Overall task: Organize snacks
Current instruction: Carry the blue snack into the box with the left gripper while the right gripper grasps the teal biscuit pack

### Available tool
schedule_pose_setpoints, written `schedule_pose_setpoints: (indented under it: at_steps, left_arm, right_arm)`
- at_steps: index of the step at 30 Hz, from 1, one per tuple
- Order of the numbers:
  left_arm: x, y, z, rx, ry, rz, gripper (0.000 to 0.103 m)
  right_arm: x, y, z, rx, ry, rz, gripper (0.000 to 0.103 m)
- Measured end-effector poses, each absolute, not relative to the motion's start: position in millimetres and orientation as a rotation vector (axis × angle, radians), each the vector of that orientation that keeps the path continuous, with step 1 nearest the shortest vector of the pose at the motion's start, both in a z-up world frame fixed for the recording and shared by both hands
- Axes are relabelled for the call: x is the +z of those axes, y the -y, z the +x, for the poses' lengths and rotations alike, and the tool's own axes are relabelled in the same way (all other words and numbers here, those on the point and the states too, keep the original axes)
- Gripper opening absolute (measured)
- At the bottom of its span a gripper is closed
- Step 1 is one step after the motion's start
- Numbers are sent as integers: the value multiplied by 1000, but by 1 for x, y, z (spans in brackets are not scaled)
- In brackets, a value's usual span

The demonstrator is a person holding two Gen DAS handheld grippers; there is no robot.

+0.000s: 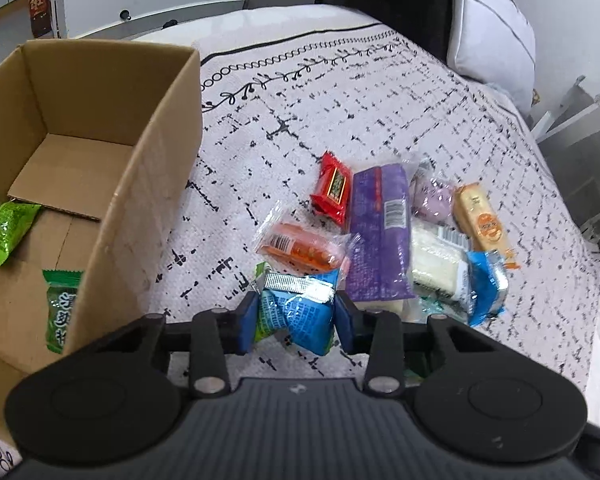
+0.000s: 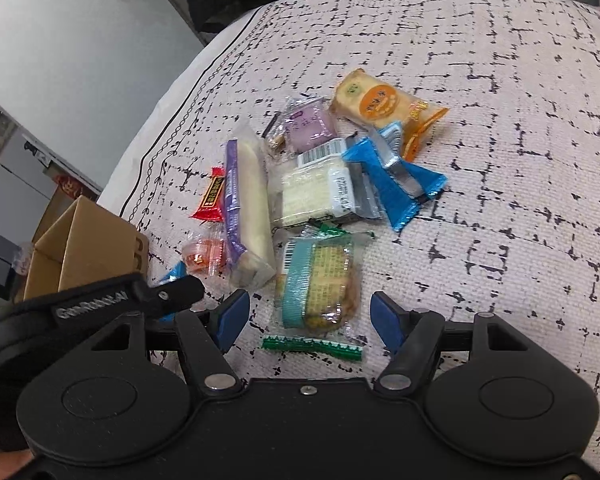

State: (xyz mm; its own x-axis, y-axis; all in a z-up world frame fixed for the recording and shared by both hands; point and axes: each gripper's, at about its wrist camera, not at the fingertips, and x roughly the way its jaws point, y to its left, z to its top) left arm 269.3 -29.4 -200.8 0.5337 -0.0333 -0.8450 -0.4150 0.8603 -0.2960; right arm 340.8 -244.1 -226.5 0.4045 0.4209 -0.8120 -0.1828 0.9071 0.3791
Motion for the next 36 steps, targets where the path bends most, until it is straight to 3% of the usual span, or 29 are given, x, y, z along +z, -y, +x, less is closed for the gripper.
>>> schedule_pose_setpoints:
  at_steps: [10, 14, 18, 36]
  left_arm:
    - [-174, 17, 255, 227, -943, -536, 39]
    - [-164, 15, 250, 224, -927, -538, 39]
    - [-157, 11, 245, 228, -916, -540, 39]
    - [-120, -6, 219, 263, -847, -514, 39]
  right_arm:
    - [-225, 223, 335, 367, -1073, 127, 68]
    - [-226, 215, 333, 356, -1064, 58, 47]
    - [-224, 211, 330, 359, -1050, 20, 41]
    - [-193, 205, 315, 437, -944, 59, 39]
